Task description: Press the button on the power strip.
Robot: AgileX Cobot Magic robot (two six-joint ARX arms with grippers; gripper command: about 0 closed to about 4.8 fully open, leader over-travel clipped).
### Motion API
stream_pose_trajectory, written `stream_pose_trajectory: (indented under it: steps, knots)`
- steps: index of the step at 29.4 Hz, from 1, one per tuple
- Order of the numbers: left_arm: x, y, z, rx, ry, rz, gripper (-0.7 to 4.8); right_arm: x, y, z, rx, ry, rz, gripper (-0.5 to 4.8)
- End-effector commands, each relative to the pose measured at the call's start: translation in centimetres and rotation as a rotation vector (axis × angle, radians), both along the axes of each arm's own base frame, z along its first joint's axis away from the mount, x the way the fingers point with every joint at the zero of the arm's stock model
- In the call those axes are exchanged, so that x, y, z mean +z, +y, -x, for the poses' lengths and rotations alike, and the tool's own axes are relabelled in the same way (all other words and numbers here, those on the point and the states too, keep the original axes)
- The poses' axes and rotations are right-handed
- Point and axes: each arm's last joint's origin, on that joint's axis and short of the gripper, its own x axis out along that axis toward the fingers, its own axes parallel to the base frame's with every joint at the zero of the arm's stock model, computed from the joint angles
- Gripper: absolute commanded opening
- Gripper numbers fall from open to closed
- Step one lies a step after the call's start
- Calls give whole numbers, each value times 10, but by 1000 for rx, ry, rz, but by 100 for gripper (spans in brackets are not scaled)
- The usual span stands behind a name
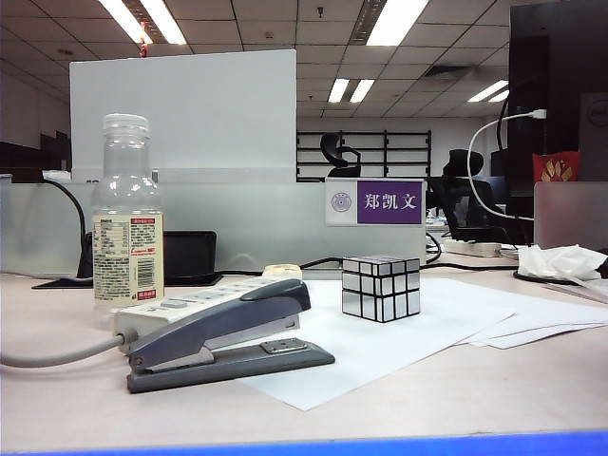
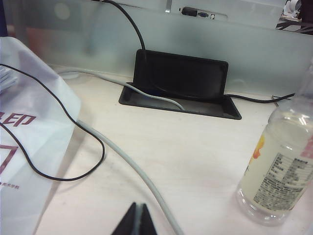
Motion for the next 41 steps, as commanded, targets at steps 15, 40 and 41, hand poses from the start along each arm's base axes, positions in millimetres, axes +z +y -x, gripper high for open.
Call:
stream_pose_trajectory:
  steps: [15, 40, 41]
  knots:
    - [6, 1, 0, 27, -56, 46, -5, 2, 1, 1, 70, 16, -266, 0]
    - [68, -9, 19, -250, -161, -59, -5, 94, 15, 21, 570, 148, -13, 0]
    - [75, -9, 21, -250, -176, -69, -5, 100, 16, 19, 586, 170, -2, 0]
